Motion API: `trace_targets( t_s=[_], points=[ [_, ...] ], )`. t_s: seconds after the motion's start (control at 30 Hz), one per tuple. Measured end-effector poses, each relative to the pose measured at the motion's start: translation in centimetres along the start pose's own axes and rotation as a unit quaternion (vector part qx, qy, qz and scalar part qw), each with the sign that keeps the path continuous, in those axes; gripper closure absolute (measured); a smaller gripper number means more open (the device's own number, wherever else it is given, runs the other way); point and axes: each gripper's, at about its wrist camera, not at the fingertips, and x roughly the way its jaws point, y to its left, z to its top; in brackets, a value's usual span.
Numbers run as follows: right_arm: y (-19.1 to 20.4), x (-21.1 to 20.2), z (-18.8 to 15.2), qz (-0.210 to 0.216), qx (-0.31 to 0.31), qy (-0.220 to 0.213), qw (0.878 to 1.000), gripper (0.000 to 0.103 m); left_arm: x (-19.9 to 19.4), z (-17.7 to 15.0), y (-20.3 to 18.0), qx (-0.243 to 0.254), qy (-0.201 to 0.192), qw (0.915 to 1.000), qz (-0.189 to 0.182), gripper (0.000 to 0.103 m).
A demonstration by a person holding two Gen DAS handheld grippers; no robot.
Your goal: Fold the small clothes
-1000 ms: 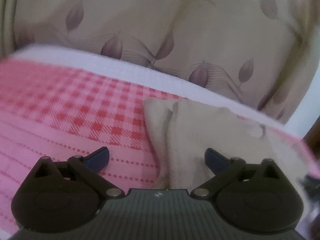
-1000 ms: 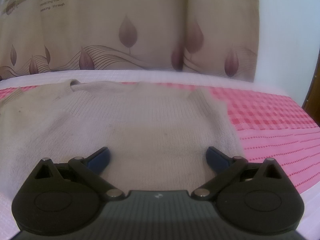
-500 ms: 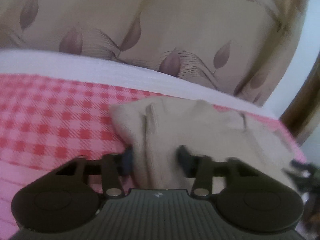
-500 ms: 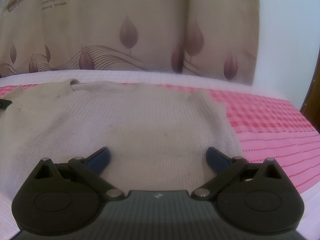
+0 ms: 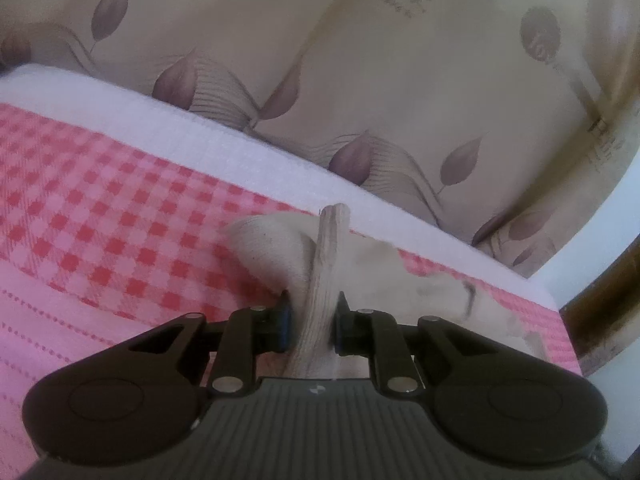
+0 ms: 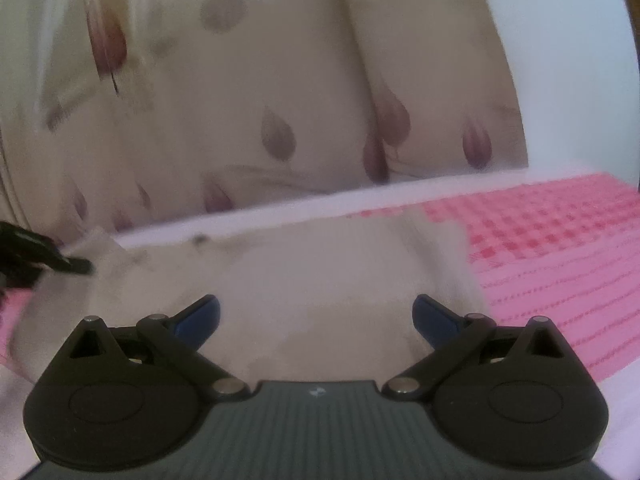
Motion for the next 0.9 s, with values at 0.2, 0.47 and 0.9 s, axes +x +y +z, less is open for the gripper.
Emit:
trace_targets(
  t_s=[0.2,0.47,0.9],
  points=[
    [-0.9,-1.8,-0.4,0.042,0.036,-0.017,0.998,0.0,-1.2,-0.9,-5.2,-0.012,0.003,0.9999,0.003,0.085],
    [-0.8,-3.5,-0.9,0.088,0.03,-0.03,0.995,0.0,-0.2,-3.2,-10.9,-0.045,0.036,0.9982,-0.017,0.085],
    [-1.3,-3.8,-0.8,0.165,0.046,-0.017,0.985,0.0,2.9,-4.8,-11.7,-0.074,0.105,0.9867,-0.1,0.051]
  ],
)
